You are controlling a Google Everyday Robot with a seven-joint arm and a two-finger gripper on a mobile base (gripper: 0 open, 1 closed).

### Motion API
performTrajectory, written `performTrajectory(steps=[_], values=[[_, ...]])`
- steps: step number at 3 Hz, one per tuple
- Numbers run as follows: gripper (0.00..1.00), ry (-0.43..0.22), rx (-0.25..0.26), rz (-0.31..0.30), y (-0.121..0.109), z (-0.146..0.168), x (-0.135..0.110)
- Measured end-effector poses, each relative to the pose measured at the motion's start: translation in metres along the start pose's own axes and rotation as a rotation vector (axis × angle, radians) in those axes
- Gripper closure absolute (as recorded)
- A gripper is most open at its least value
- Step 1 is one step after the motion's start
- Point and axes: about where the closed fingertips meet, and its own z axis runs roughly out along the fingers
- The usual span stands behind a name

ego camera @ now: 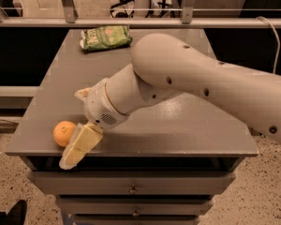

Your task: Move orange near green jalapeno chip bag

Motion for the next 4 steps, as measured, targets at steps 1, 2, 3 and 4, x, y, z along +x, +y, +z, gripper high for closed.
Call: performTrajectory(steps=[1,2,3,4], values=[[0.16,-0.004,-0.004,0.013,0.003,0.012,0.003],[0.39,-0.012,-0.002,0.023,0.004,0.019,0.004],[0.70,-0.014,0.023,0.043,-0.004,0.015,0.008],[0.94,-0.006,0.067,0.057,-0.021,0.001,0.013]])
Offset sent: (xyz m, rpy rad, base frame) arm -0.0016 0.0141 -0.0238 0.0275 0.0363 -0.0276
